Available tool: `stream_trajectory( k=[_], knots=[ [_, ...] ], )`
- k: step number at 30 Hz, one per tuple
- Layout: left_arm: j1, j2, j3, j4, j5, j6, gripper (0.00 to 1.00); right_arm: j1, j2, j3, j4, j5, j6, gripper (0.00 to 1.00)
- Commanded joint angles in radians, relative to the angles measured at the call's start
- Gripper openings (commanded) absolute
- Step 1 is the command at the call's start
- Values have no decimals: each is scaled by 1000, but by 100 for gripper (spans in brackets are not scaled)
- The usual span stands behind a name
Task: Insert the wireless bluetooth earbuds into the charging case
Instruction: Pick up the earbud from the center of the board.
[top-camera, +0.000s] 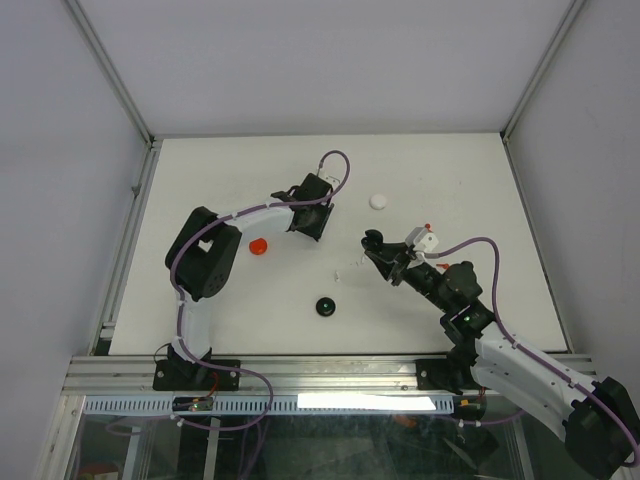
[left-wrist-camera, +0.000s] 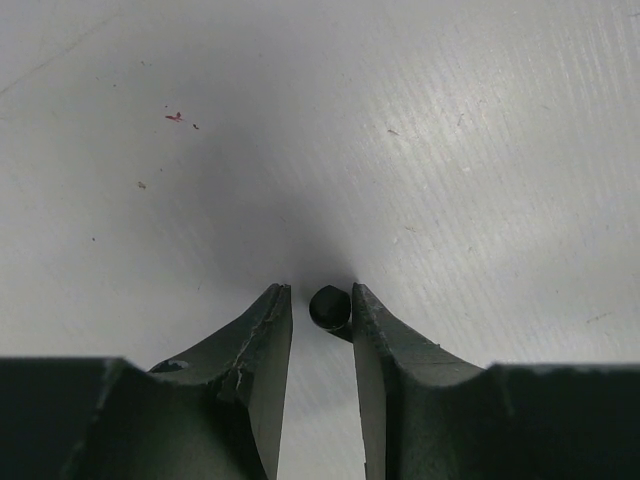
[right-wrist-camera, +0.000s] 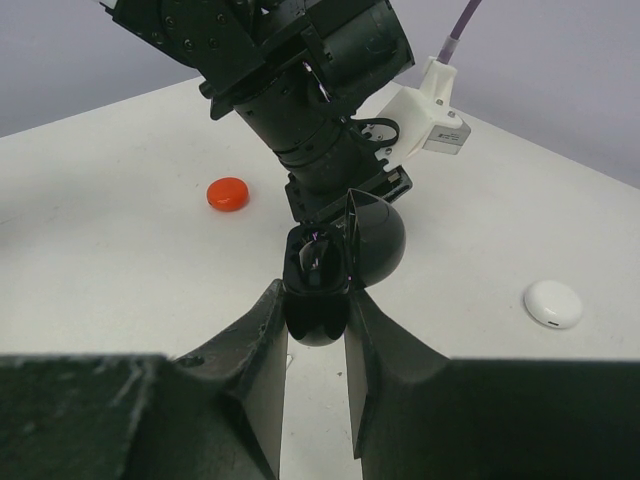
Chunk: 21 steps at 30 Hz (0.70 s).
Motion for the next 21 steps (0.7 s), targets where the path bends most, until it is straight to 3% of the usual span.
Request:
stream_trajectory(
  k=[1, 7, 12, 21],
  knots=[
    [-4, 14, 22, -54, 43, 14, 30, -2, -2, 0, 57, -3, -12, 0],
    [-9, 7, 12, -76, 41, 16, 24, -2, -7, 0, 53, -6, -9, 0],
    [-11, -15, -3, -82, 38, 10, 14, -2, -6, 1, 47, -15, -5, 0],
    [-42, -160, -55, -76, -31, -12, 10, -1, 15, 7, 69, -37, -5, 0]
  ],
)
